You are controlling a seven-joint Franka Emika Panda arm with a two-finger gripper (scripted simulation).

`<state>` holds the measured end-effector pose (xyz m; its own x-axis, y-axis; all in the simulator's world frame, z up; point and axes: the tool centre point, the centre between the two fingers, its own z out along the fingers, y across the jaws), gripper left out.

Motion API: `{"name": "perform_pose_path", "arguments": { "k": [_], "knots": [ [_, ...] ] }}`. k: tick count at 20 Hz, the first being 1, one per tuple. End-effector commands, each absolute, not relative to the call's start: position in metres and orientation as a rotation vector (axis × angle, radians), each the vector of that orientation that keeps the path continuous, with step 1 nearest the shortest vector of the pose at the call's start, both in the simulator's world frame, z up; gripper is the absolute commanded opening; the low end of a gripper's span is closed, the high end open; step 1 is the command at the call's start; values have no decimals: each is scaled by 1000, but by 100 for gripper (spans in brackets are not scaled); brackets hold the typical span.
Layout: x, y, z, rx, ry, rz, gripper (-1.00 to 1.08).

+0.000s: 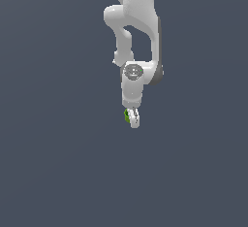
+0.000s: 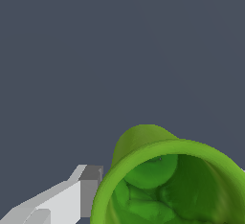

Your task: Pick up the object and move it to a goal position.

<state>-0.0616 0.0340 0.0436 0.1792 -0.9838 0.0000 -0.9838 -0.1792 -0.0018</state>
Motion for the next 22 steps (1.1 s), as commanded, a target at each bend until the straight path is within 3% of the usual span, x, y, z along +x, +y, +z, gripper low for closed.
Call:
{"name": "perform_pose_path", "arguments": {
  "k": [1, 12, 22],
  "knots": [
    [-62, 34, 42, -2412, 2013, 0, -100],
    [-61, 39, 51, -2411, 2011, -2, -100],
    [-54, 79, 111, -2411, 2013, -3, -100]
  ]
}}
